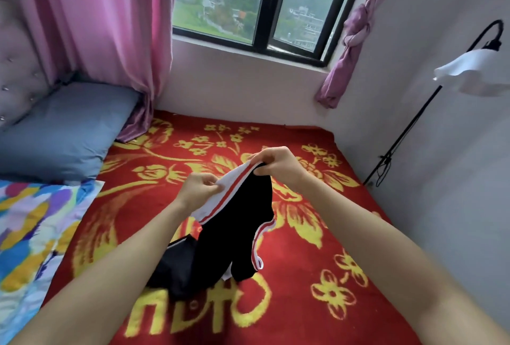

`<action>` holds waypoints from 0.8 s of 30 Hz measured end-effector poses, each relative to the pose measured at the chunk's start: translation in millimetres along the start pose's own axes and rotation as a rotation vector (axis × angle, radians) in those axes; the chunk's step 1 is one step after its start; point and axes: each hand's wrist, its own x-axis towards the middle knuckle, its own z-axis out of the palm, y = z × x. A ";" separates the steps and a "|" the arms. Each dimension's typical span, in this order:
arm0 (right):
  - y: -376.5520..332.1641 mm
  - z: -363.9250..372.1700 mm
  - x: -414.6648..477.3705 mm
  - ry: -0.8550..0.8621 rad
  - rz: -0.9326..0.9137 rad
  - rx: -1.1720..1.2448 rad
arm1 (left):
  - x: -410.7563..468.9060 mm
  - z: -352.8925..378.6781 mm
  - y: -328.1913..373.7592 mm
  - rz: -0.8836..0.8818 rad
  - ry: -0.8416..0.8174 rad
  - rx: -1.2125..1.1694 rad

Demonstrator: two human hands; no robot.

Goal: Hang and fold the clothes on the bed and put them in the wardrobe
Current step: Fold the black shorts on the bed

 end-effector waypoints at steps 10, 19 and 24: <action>-48.4 3.0 20.2 0.271 -0.179 -0.605 | -7.9 3.3 13.2 0.195 0.370 0.283; -121.5 -30.3 47.2 0.559 -0.176 -0.492 | -30.7 50.1 19.8 0.077 0.259 0.250; -153.2 -52.8 46.5 0.733 -0.188 -0.378 | -29.2 75.2 28.0 -0.079 0.357 0.475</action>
